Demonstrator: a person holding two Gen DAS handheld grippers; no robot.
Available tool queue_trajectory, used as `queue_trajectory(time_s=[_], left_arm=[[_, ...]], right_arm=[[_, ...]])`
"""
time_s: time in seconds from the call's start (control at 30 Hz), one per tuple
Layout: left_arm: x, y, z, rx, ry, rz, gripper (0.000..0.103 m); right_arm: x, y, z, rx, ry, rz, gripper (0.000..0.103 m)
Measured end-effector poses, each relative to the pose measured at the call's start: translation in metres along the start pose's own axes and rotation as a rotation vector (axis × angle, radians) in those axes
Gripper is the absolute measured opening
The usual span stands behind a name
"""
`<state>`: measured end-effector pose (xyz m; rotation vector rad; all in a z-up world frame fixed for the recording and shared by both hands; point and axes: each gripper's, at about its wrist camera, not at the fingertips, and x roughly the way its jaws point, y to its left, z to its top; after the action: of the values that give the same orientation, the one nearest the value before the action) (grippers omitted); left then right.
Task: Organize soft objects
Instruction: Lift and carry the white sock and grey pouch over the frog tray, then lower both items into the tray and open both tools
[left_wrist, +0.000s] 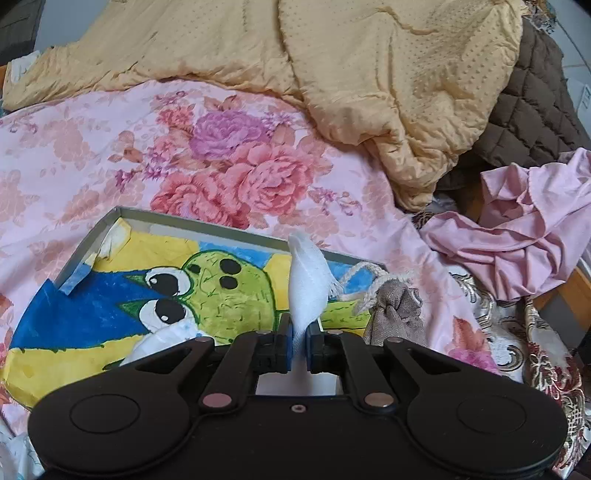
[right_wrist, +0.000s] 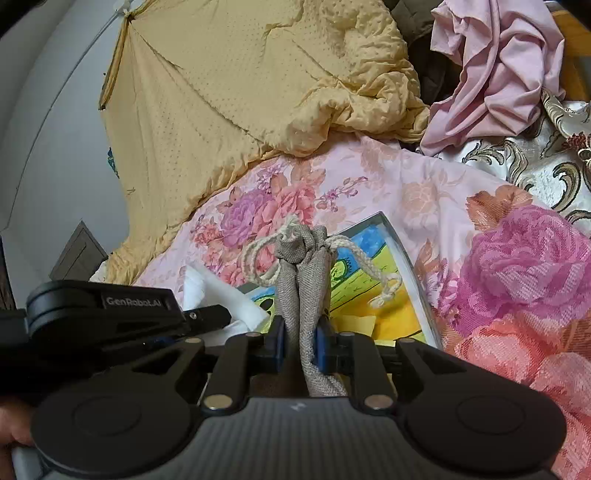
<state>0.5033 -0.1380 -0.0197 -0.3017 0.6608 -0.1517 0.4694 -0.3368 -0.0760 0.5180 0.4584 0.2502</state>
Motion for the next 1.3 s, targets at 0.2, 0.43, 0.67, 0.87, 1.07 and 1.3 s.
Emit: queue_trajectory(time_s=[0.2, 0.43, 0.67, 0.87, 1.07, 1.3], left_arm=[[0.007, 0.008, -0.001, -0.027, 0.032, 0.029, 0.007], [0.018, 0.014, -0.005, -0.035, 0.087, 0.075, 0.008], [0.027, 0.018, -0.01, -0.027, 0.129, 0.117, 0.016], [0.025, 0.016, -0.011, -0.011, 0.126, 0.134, 0.018], [0.018, 0.019, -0.008, -0.033, 0.104, 0.148, 0.029], [0.003, 0.017, -0.006, -0.013, 0.065, 0.173, 0.042]], right_arm=[[0.004, -0.001, 0.001, -0.001, 0.022, 0.001, 0.023], [0.013, 0.001, -0.002, -0.019, 0.059, -0.012, 0.024], [0.016, 0.002, -0.002, -0.043, 0.076, -0.051, 0.039], [0.017, 0.009, -0.003, -0.088, 0.086, -0.087, 0.047], [0.015, 0.01, -0.002, -0.083, 0.084, -0.088, 0.056], [0.008, 0.015, 0.0, -0.106, 0.076, -0.103, 0.069]])
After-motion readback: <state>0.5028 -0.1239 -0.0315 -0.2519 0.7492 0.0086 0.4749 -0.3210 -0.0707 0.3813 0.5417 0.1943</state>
